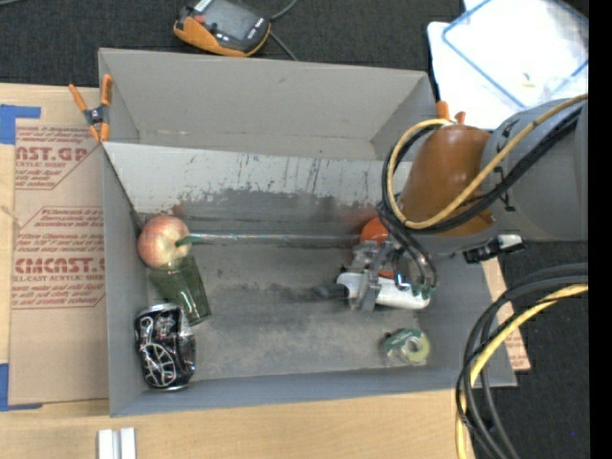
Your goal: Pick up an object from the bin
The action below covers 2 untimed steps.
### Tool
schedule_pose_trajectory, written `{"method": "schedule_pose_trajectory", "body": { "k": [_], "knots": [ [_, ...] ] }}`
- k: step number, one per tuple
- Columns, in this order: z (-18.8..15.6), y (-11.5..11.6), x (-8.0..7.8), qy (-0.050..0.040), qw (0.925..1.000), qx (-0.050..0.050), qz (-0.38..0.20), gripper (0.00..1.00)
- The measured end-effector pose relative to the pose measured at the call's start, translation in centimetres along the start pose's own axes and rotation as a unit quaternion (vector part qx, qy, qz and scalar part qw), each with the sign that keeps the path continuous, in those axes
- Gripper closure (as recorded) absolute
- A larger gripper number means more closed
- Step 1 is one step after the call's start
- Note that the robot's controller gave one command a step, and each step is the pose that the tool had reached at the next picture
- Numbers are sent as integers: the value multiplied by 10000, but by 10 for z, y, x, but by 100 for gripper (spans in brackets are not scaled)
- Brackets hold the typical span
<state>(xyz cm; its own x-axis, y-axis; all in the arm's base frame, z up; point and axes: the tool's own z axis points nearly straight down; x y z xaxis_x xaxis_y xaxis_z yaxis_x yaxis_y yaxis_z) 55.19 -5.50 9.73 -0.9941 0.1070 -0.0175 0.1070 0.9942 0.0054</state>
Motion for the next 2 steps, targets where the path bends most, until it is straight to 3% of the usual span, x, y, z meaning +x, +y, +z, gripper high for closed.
{"method": "schedule_pose_trajectory", "body": {
  "k": [1,2],
  "knots": [
    [-25,0,2,61,10000,-3,40,100],
    [-83,-8,-15,54,9942,-6,-1073,100]
  ]
}}
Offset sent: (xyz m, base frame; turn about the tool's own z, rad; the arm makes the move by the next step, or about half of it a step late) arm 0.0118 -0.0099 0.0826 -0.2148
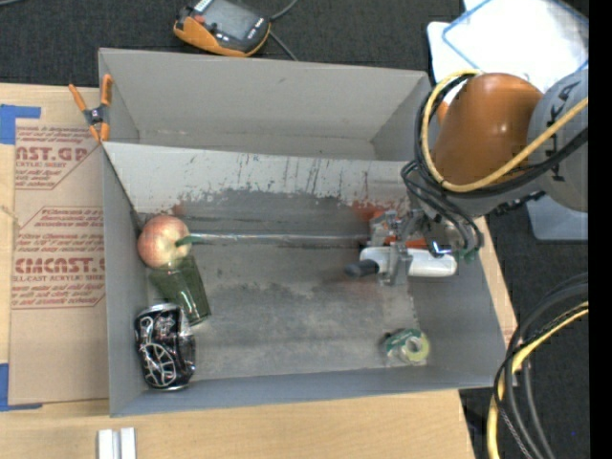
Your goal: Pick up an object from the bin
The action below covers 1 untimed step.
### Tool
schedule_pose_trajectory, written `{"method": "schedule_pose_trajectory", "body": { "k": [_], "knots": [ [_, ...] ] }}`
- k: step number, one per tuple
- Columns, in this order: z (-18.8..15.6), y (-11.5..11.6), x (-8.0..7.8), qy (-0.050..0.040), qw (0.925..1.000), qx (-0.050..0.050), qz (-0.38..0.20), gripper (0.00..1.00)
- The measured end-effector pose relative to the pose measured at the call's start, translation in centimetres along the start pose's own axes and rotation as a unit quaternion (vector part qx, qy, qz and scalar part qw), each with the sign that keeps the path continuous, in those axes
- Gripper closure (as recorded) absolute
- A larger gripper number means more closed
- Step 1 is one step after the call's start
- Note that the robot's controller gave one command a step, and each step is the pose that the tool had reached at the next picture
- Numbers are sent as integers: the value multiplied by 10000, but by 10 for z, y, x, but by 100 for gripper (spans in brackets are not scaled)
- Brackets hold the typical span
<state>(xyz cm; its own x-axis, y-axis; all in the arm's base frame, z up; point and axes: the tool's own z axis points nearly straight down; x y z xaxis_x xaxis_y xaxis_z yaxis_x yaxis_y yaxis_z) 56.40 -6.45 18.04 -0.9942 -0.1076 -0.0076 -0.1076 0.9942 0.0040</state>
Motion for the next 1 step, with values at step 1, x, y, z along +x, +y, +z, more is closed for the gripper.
{"method": "schedule_pose_trajectory", "body": {
  "k": [1],
  "knots": [
    [-23,20,4,-50,9954,-7,952,100]
  ]
}}
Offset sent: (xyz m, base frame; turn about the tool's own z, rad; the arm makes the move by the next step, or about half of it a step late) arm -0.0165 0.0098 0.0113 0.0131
